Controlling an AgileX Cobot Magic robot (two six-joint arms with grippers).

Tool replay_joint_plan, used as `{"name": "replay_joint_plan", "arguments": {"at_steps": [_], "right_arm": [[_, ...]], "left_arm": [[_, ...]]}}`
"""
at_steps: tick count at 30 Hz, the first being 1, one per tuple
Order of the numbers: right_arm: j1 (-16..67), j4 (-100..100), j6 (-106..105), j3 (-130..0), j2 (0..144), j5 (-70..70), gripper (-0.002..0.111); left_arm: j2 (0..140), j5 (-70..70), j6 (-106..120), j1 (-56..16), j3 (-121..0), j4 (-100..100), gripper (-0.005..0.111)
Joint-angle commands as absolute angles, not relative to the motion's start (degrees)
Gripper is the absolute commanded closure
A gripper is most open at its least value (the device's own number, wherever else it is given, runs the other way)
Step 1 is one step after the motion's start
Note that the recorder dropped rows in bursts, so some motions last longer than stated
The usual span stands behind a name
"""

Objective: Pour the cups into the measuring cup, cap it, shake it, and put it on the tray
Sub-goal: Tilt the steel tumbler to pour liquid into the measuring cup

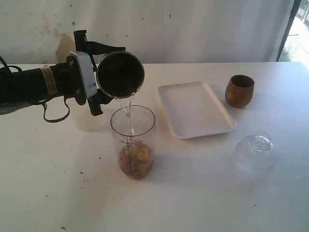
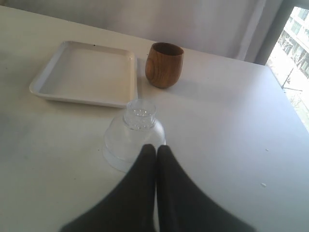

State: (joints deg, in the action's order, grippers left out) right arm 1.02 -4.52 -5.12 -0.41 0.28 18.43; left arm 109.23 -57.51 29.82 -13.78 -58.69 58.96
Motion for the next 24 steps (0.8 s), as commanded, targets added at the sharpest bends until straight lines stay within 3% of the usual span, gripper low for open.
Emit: {"name": "replay_joint_plan", "arguments": {"at_steps": [1, 24], "right_arm": [[0.64, -4.54, -5.39, 0.00, 0.00, 17.92, 0.108], [0.64, -4.66, -5.39, 0.00, 0.00, 17.92, 0.108]], "left_arm": [[108.55, -60.34, 33.71, -13.92, -59.08, 56.48, 0.107], [108.55, -60.85, 39.22, -13.92, -59.08, 56.48, 0.107]]}}
